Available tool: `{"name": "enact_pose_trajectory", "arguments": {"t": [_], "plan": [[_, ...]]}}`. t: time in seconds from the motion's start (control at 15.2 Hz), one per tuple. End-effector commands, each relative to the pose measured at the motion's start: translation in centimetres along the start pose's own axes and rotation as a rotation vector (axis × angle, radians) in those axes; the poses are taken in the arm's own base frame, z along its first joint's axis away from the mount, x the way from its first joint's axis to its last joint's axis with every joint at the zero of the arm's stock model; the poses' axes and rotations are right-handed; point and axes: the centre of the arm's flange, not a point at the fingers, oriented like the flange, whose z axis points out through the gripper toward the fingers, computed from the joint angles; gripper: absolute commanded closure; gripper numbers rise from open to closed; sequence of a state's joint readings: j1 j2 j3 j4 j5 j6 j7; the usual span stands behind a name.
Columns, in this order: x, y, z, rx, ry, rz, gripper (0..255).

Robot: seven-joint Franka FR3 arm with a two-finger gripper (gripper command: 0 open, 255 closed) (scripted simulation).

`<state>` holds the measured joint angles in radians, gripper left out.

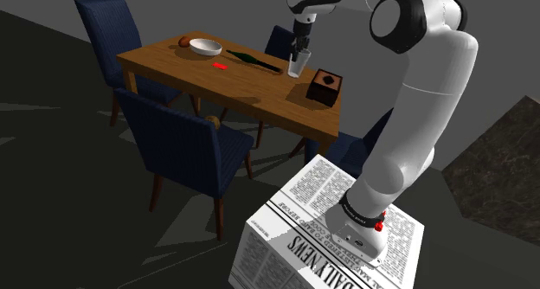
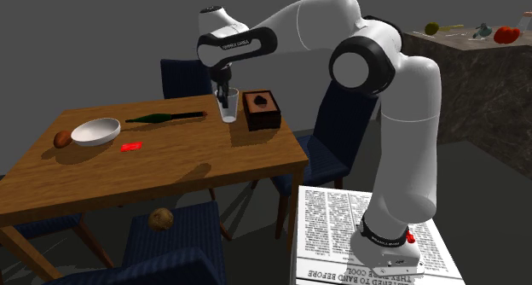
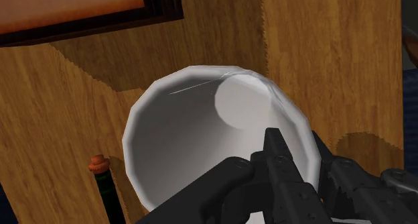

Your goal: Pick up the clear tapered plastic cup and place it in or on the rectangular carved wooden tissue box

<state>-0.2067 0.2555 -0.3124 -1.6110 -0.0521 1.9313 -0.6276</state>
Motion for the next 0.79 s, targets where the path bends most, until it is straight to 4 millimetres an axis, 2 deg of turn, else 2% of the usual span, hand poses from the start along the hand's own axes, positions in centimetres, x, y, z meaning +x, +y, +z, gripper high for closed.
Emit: {"name": "enact_pose_trajectory", "arguments": {"t": [0.0, 0.4, 0.73], "plan": [[-0.1, 0.1, -1.2, 0.000, 0.000, 0.000, 255], [-0.1, 0.6, -4.1, 0.000, 0.000, 0.000, 255], [-3.3, 6.4, -4.1, 0.000, 0.000, 0.000, 255]]}}
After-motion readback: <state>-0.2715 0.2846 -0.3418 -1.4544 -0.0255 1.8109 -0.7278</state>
